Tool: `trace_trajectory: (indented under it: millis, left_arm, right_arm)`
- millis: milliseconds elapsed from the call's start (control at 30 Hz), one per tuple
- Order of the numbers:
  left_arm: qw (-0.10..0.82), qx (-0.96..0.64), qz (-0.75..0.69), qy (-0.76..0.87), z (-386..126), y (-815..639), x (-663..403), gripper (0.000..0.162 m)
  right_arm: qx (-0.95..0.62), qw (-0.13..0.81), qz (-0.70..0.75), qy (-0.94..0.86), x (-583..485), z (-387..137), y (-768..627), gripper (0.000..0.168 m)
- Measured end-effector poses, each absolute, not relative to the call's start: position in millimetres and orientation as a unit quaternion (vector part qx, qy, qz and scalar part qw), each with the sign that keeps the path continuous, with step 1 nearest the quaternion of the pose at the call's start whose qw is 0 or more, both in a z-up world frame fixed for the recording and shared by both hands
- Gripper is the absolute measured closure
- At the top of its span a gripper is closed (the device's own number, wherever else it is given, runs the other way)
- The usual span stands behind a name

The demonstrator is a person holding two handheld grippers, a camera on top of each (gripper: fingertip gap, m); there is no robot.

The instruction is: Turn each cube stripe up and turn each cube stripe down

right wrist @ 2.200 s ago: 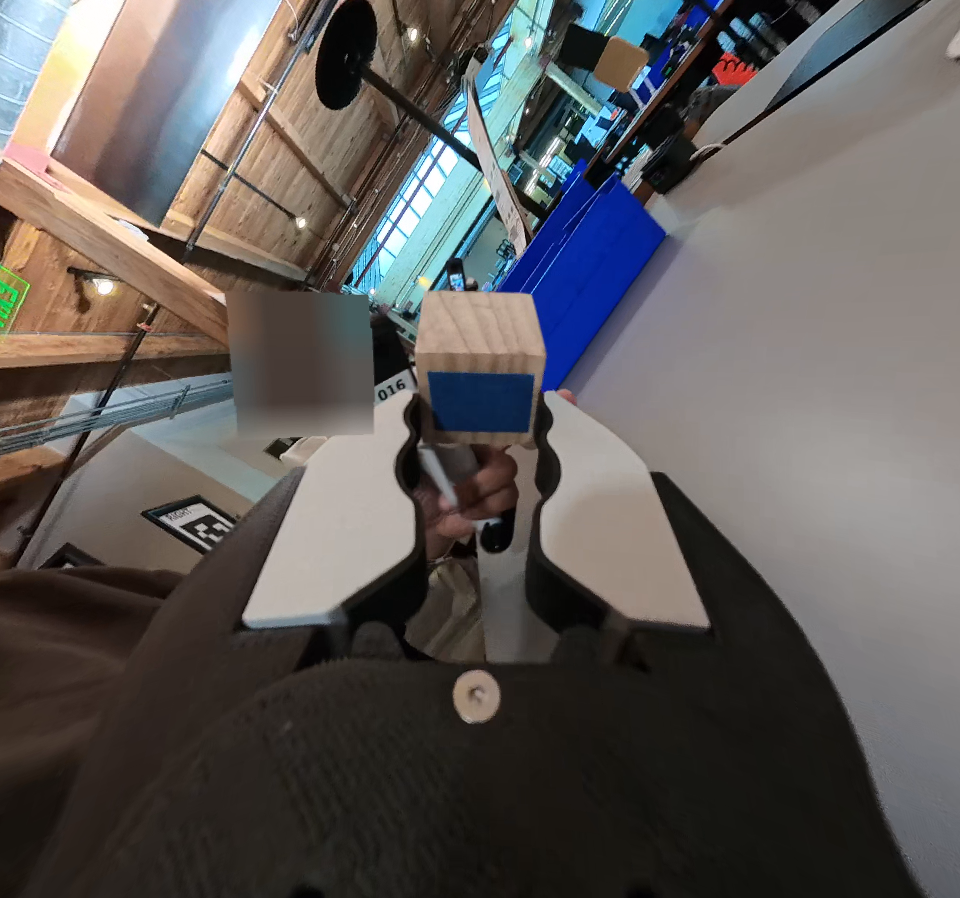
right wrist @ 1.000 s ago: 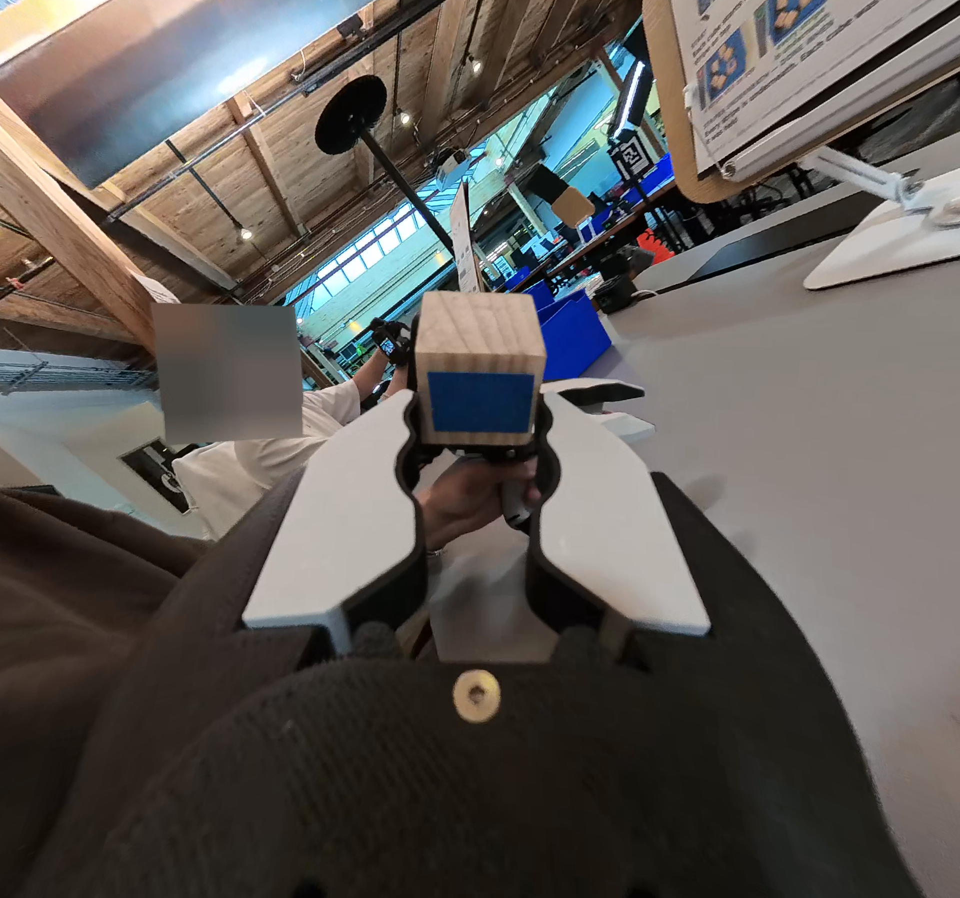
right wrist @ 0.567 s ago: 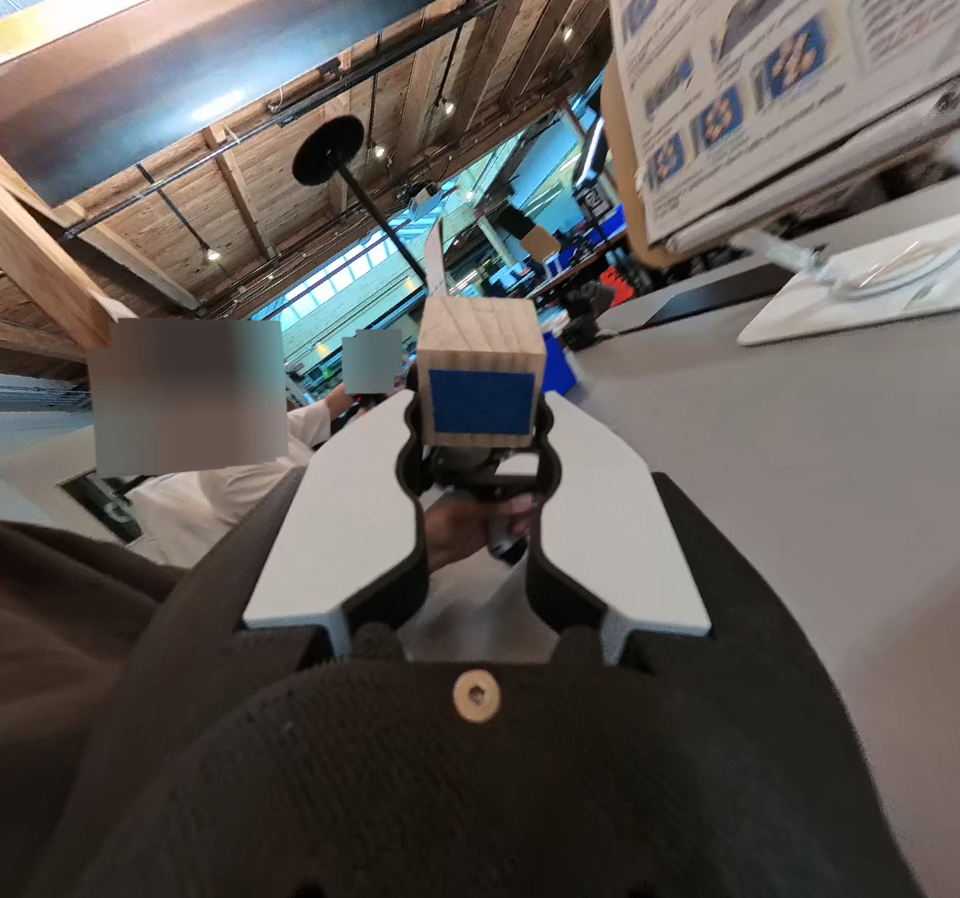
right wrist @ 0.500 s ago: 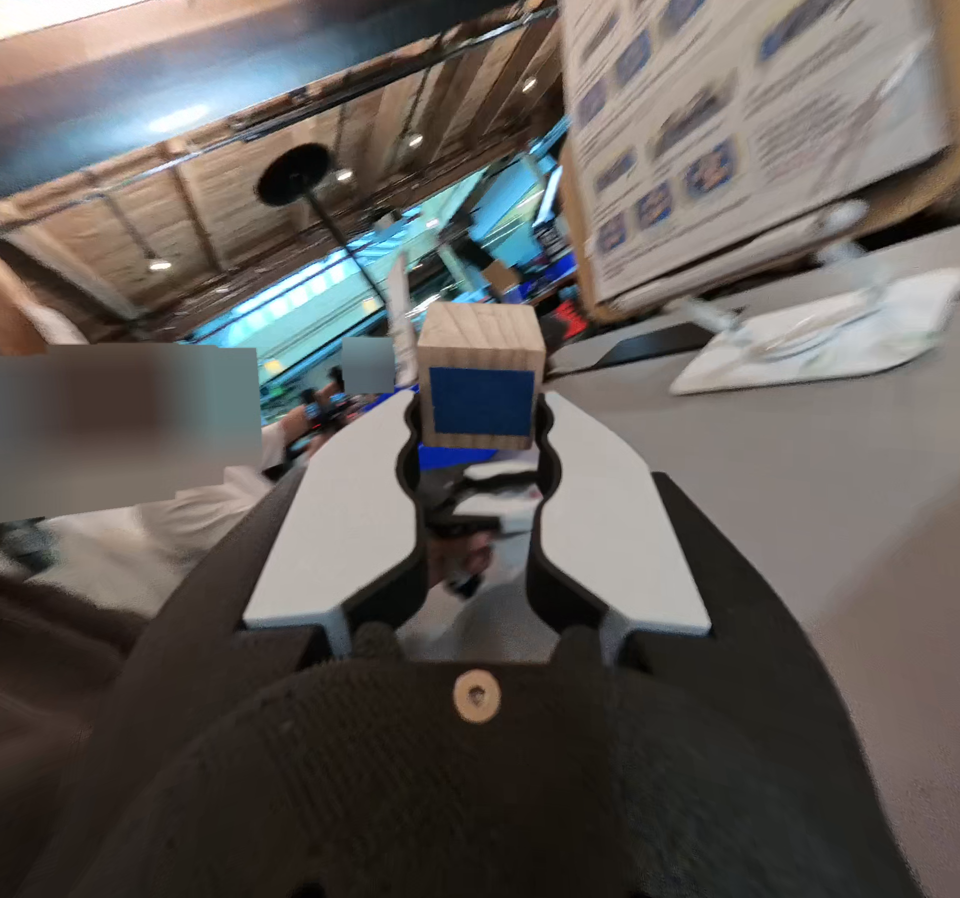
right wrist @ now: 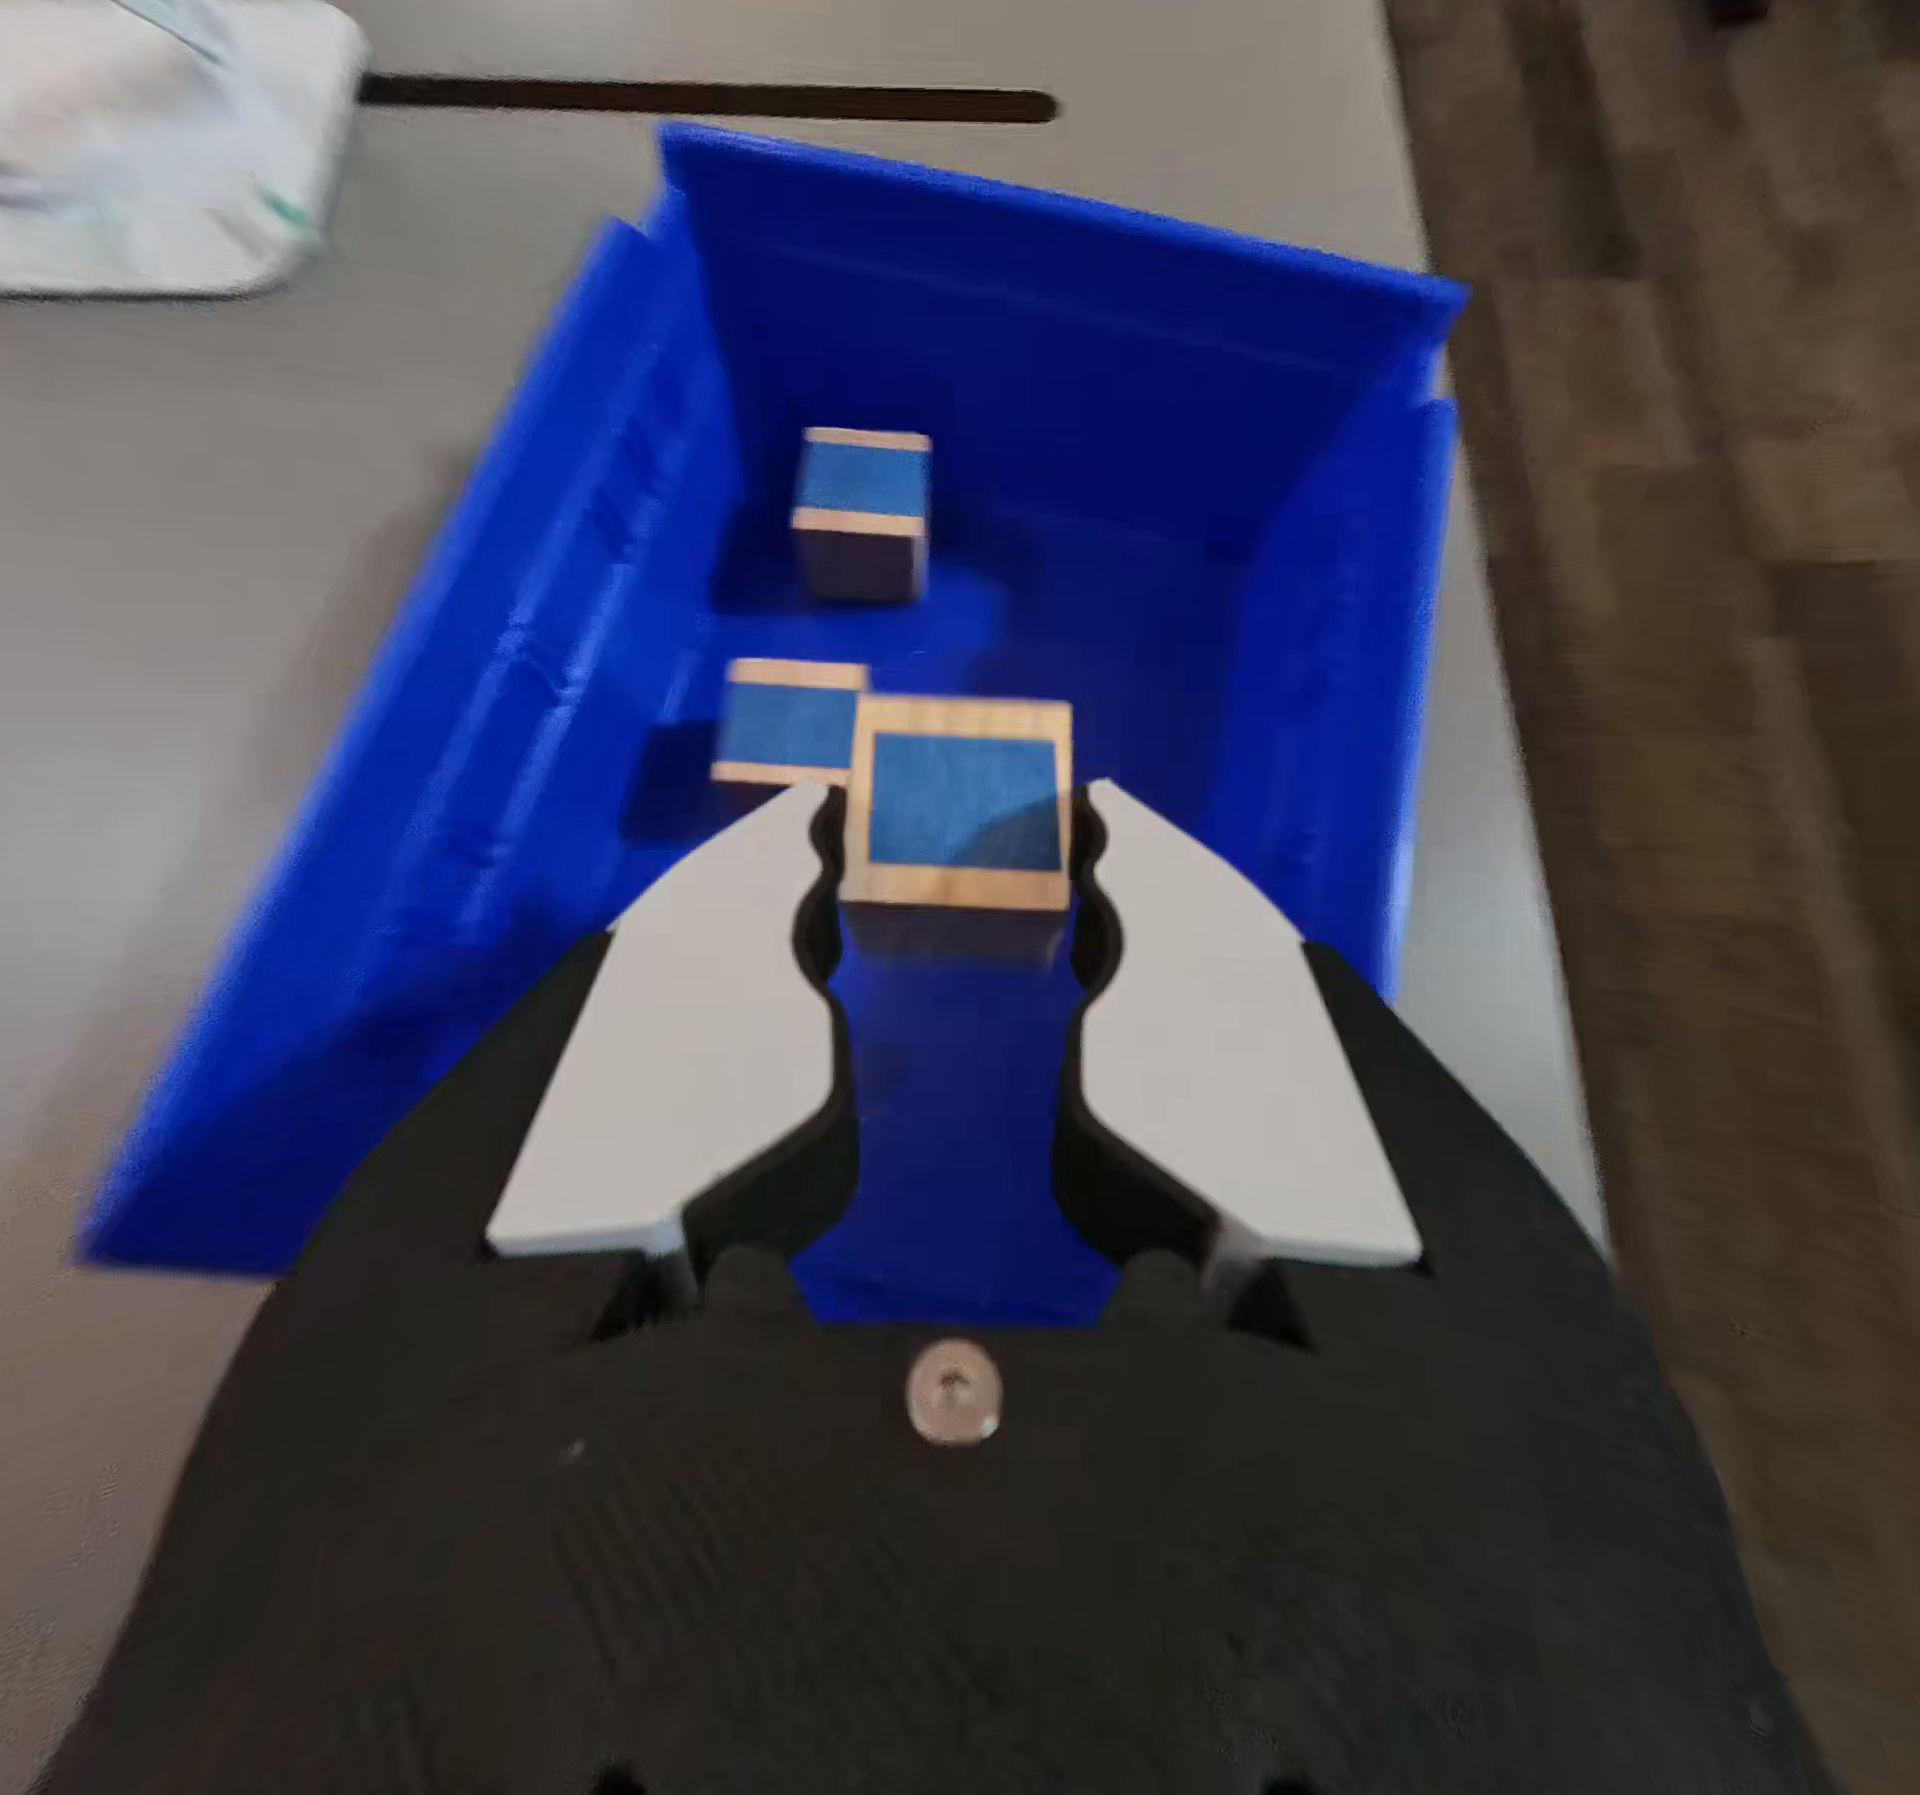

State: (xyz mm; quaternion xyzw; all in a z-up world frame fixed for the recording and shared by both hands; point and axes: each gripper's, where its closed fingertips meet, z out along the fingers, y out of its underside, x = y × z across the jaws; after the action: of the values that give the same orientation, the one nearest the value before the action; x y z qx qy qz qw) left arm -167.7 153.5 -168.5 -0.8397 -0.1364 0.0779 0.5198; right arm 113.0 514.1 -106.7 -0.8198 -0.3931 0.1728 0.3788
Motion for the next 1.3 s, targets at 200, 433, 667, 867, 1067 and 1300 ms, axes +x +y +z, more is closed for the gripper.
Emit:
trace_trajectory:
  millis: [200, 433, 667, 867, 1067, 1300]
  left_arm:
    - [0.515, -0.837, 0.101, -0.156, -171.4, 132.4, -175.4, 0.105]
    - [0.508, -0.833, 0.132, -0.176, -171.4, 103.9, -181.2, 0.105]
    - [0.51, -0.831, 0.121, -0.184, -171.8, 102.1, -180.7, 0.105]
    - [0.511, -0.836, 0.112, -0.167, -172.1, 112.8, -174.0, 0.105]
    - [0.508, -0.841, 0.104, -0.154, -174.4, 122.3, -169.4, 0.105]
    - [0.506, -0.844, 0.097, -0.147, -175.7, 128.6, -167.0, 0.105]
  right_arm:
    - [-0.83, 0.389, 0.052, -0.397, 107.3, -134.7, 553.7, 0.167]
    - [-0.835, 0.367, 0.123, -0.39, 94.4, -115.1, 559.0, 0.153]
    - [-0.798, 0.209, 0.062, -0.562, 117.4, -134.9, 501.9, 0.133]
    - [-0.732, 0.145, 0.007, -0.666, 141.4, -175.8, 478.4, 0.127]
    - [-0.709, 0.163, 0.13, -0.674, 120.7, -155.9, 450.2, 0.1]
    - [-0.687, 0.175, 0.098, -0.698, 118.7, -169.2, 447.1, 0.096]
